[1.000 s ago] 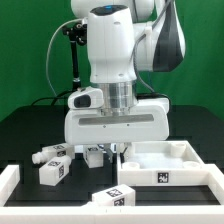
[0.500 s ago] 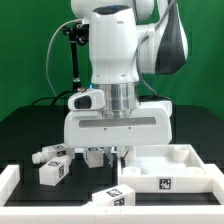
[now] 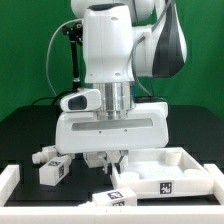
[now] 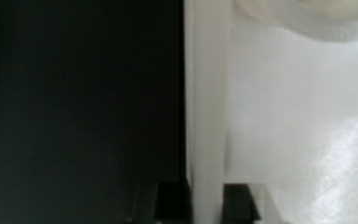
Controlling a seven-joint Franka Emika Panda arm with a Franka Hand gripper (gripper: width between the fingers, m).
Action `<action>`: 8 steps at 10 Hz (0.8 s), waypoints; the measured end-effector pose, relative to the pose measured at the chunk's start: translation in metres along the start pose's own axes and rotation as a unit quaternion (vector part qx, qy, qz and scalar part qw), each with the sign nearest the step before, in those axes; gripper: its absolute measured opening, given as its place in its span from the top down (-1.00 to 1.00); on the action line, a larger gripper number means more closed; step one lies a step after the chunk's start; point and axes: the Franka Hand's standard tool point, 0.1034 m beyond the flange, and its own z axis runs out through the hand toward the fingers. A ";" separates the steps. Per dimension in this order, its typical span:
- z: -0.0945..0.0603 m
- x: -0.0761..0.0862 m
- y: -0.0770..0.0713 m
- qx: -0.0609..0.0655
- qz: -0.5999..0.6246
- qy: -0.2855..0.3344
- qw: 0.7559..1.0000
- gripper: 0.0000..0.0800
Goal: Assemble one leg
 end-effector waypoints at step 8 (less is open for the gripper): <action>-0.001 0.000 -0.016 0.005 0.122 -0.014 0.992 0.86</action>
Offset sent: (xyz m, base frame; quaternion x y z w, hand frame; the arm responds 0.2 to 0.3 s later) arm 0.0000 0.0000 0.0000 0.0000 0.0000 0.0000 1.0000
